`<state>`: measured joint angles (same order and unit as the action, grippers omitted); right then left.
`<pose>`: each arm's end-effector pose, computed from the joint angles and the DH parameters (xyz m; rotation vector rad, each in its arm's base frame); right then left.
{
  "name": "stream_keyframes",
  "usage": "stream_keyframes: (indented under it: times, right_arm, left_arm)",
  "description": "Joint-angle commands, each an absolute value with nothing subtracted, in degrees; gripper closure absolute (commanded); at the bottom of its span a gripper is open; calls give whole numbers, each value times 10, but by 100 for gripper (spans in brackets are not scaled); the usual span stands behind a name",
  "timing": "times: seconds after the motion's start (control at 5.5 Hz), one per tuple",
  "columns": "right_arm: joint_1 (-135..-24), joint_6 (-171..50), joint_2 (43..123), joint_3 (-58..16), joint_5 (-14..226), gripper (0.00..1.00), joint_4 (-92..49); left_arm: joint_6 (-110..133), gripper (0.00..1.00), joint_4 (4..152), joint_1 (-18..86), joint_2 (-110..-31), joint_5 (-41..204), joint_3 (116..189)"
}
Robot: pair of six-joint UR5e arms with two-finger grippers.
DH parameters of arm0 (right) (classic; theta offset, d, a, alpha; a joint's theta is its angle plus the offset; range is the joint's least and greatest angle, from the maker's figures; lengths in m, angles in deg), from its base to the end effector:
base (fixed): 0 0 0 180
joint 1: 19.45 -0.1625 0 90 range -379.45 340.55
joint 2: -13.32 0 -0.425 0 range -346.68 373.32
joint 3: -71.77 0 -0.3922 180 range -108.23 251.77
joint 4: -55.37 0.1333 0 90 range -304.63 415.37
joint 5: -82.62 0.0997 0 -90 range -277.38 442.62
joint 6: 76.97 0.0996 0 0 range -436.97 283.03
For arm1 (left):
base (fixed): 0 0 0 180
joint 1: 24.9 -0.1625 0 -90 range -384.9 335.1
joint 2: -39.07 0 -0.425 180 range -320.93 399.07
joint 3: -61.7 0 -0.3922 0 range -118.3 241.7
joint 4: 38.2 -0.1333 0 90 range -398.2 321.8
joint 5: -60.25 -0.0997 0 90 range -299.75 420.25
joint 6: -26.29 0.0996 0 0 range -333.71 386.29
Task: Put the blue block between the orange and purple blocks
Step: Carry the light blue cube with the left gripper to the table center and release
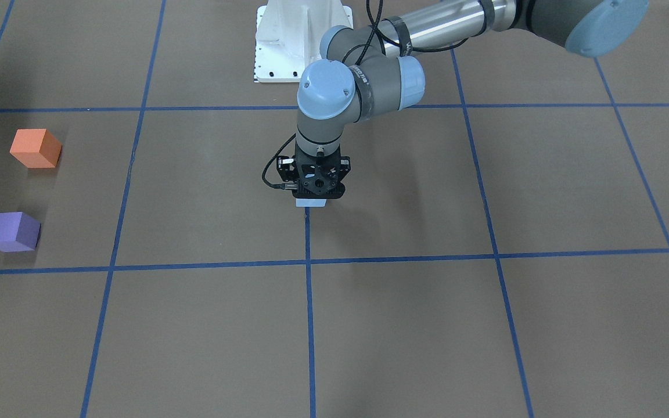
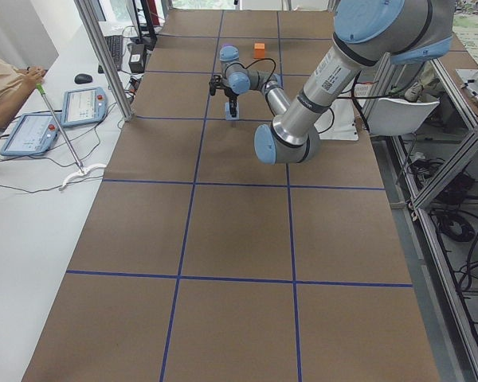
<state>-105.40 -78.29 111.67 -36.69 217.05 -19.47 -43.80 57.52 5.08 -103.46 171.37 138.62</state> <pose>0.0320 -0.4483 0.5359 0.4010 -0.7737 -0.2587 0.6238 -0.4723 0.1666 0.0120 0.8530 -0.0197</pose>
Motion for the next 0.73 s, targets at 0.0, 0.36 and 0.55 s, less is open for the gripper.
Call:
stream_keyframes:
  times: [0.0,0.36,0.55]
  right_arm:
    - [-1054,-784,1117,-367,2173,0,-194]
    - [-1054,-724,1080,-374,2224,0,-197]
    - [-1025,-649,1043,-383,2231,0,-199]
  left_arm:
    - [-437,0,575,38,-1036,1677,1386]
    - [-418,0,547,73,-1035,1705,1462]
    - [-317,0,472,123,-1034,1772,1517]
